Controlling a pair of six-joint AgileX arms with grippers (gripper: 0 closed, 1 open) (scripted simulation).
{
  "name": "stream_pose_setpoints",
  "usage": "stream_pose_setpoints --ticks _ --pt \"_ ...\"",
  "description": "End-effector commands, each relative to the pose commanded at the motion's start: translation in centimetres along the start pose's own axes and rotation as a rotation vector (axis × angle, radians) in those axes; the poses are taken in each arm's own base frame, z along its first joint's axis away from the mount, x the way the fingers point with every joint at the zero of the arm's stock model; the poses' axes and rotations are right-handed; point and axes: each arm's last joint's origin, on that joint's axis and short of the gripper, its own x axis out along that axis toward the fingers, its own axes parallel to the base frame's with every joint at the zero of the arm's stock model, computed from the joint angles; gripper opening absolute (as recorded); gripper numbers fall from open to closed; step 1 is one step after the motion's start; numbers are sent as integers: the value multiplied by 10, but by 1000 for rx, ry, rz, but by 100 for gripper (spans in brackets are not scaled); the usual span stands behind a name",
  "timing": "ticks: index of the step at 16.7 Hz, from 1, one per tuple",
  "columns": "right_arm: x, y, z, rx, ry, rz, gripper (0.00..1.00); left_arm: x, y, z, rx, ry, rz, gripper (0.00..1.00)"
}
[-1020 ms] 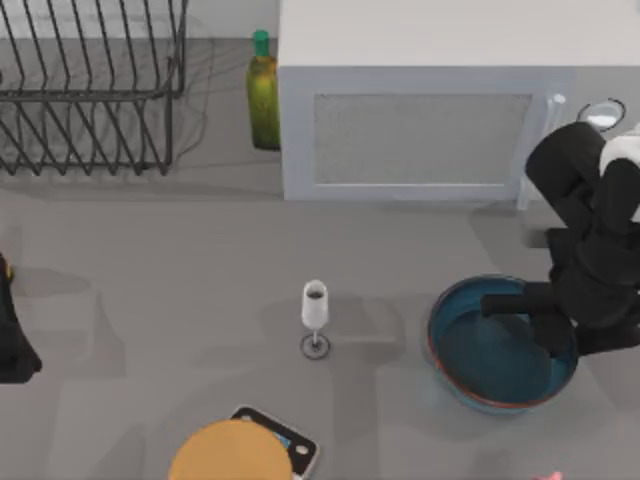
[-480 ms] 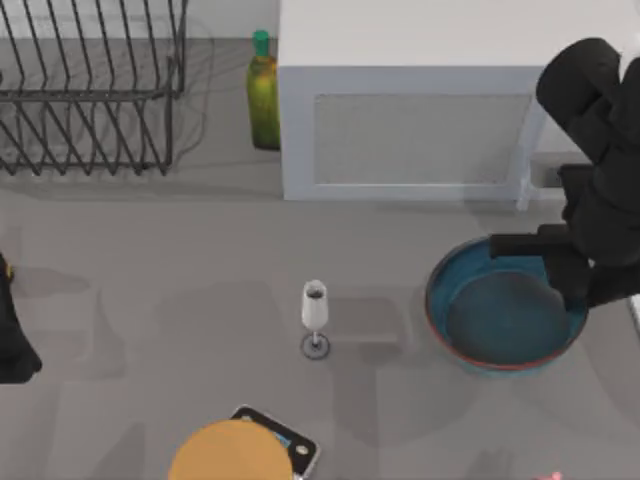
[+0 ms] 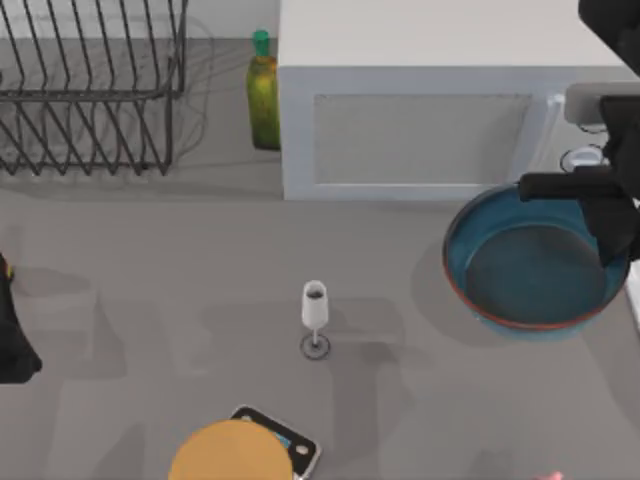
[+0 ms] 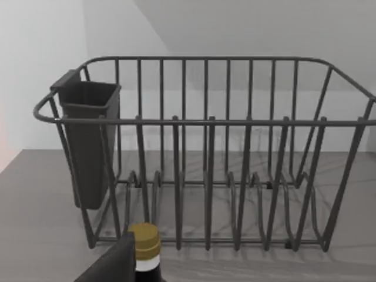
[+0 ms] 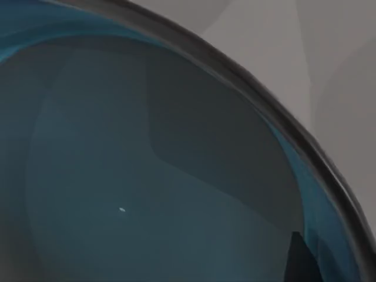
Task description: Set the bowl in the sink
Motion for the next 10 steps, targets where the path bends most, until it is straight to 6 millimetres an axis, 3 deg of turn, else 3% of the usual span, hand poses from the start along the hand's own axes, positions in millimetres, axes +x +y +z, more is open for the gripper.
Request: stream_pose_setpoints --ticks 6,8,10 --pt "8 -7 4 18 2 3 0 0 0 0 0 0 0 100" --pt "23 -27 12 68 -7 15 0 0 0 0 0 0 0 100" --pt "43 -58 22 149 -36 37 0 0 0 0 0 0 0 100"
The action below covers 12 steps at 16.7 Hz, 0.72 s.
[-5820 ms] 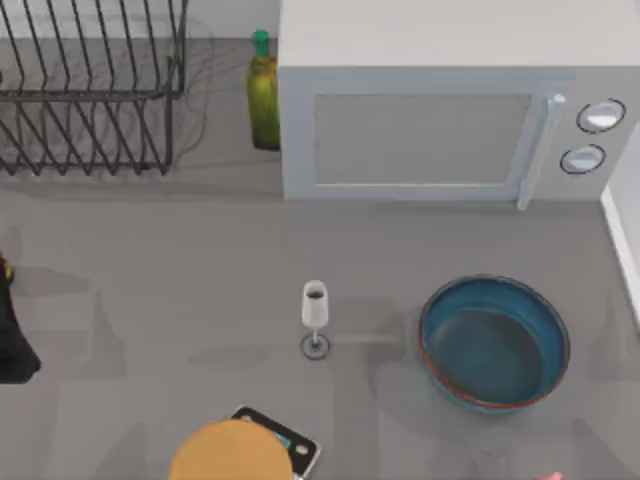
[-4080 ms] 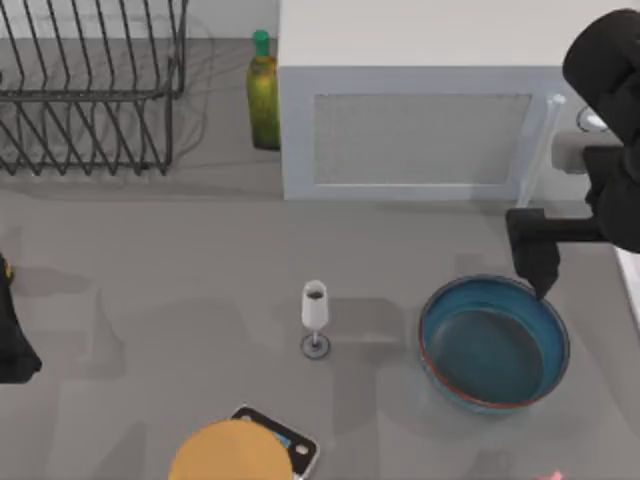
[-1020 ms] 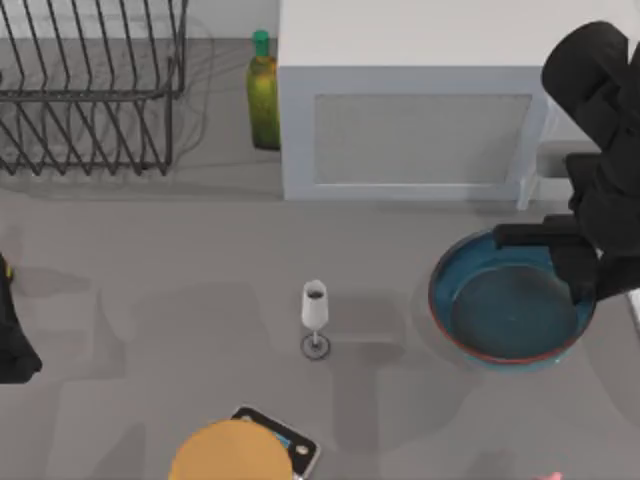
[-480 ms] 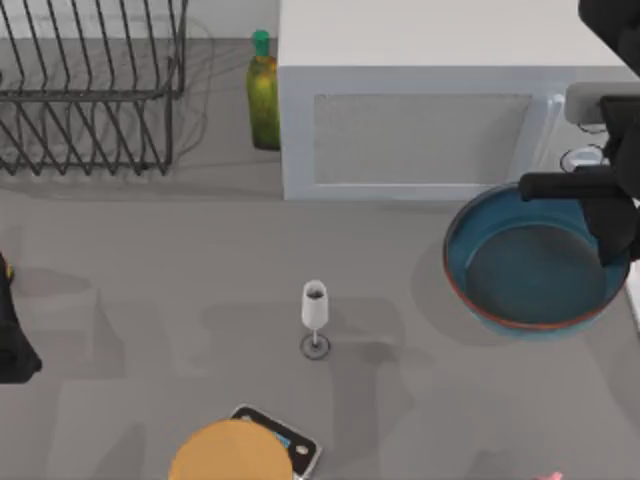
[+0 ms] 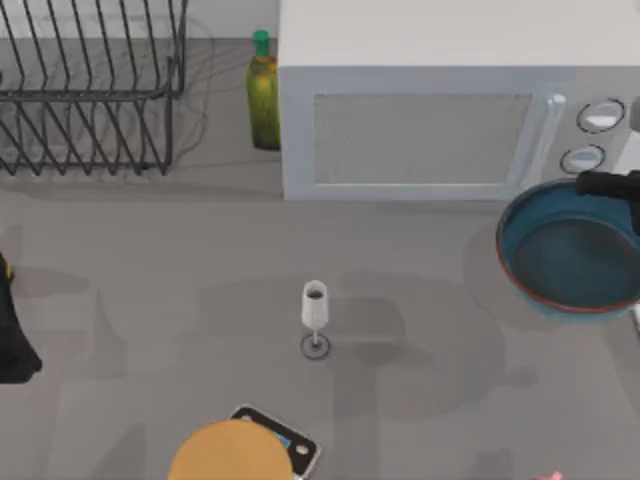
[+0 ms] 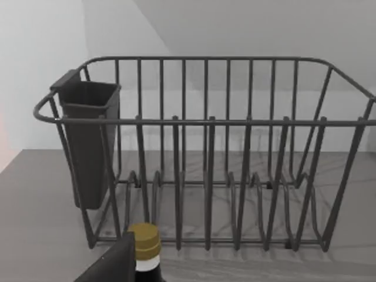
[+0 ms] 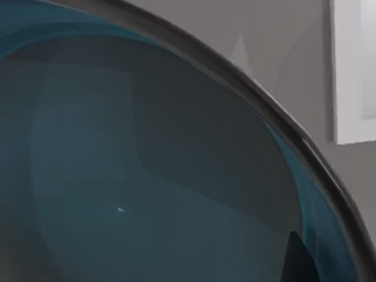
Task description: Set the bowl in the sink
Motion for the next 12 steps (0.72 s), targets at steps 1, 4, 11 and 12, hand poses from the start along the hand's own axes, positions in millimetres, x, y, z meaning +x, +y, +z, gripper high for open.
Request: stream_pose_setpoints --ticks 1,4,11,12 --pt "10 -19 7 49 -25 15 0 0 0 0 0 0 0 100" --pt "41 -83 19 195 -159 63 0 0 0 0 0 0 0 100" --pt "72 -205 13 314 -797 86 0 0 0 0 0 0 0 100" --pt "69 -212 11 288 -899 79 0 0 0 0 0 0 0 100"
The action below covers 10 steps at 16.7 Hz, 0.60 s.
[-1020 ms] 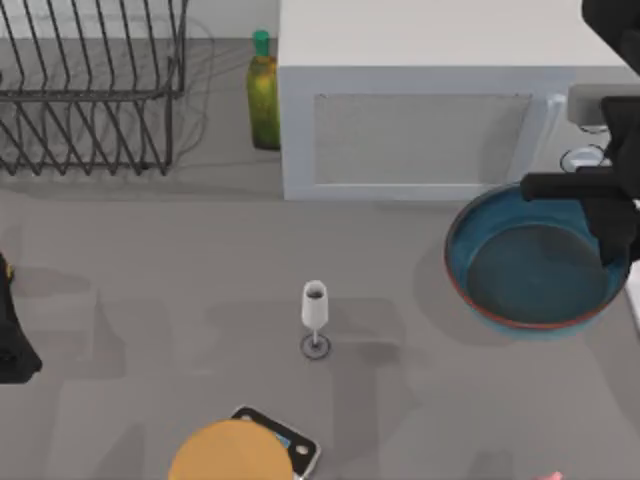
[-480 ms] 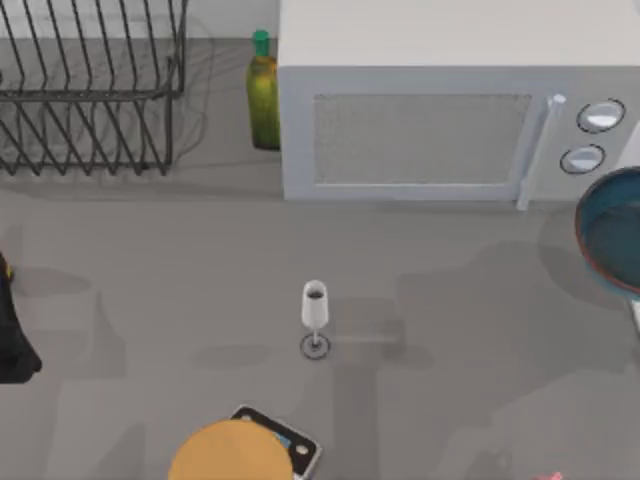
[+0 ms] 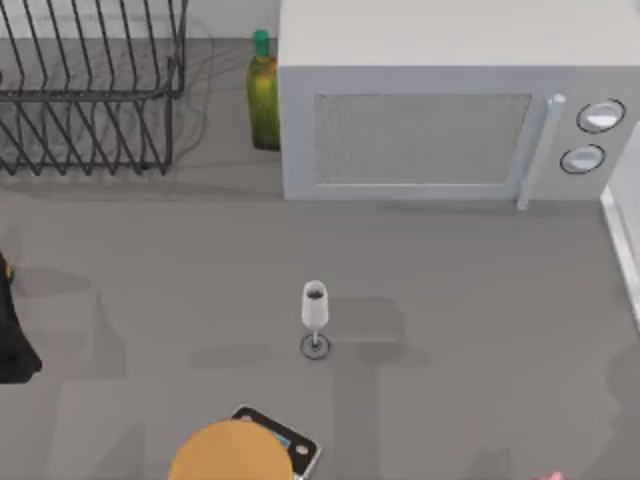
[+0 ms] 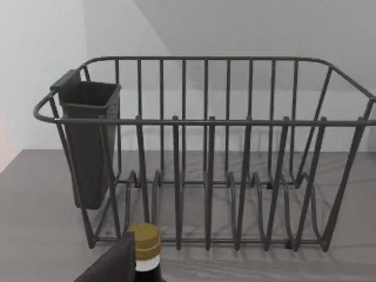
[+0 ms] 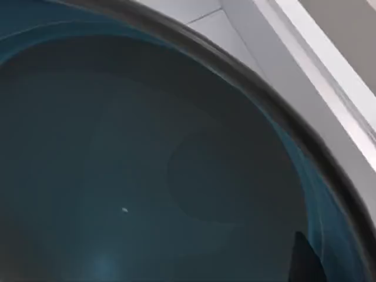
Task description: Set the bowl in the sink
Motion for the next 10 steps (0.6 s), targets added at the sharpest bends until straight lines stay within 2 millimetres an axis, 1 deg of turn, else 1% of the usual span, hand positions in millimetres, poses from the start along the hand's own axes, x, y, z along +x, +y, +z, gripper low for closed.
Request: stream_pose_setpoints --ticks 2,5,8,10 --pt "-8 -6 6 -70 -179 49 0 0 0 0 0 0 0 100" --pt "-23 -1 14 -189 -393 138 0 0 0 0 0 0 0 100" --pt "-37 12 20 -291 -537 224 0 0 0 0 0 0 0 100" --pt "-43 18 22 -331 -591 261 0 0 0 0 0 0 0 100"
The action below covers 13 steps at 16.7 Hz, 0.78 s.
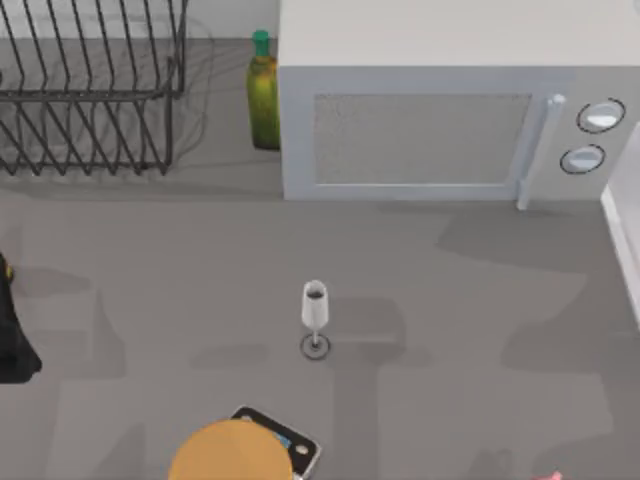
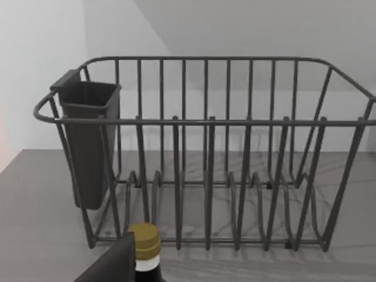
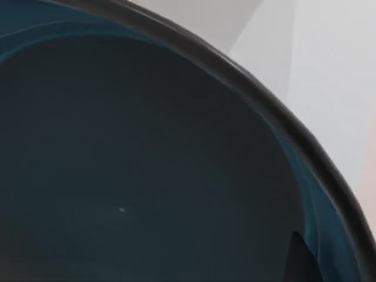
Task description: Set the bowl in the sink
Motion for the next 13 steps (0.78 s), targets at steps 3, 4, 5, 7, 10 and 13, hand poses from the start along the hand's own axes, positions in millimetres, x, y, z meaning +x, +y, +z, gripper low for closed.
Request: stream_pose_setpoints --ticks 3,4,5,7,10,13 --pt "0 2 2 -10 -16 12 0 0 0 0 0 0 0 100" --pt "0 2 2 -10 -16 12 0 0 0 0 0 0 0 100" --pt "0 2 2 -10 -16 12 0 0 0 0 0 0 0 100" --pt "0 0 1 -7 -14 7 0 0 0 0 0 0 0 100" --pt "5 -3 -11 -7 -12 9 0 0 0 0 0 0 0 100" --pt "13 -8 -41 -7 -11 11 0 0 0 0 0 0 0 100"
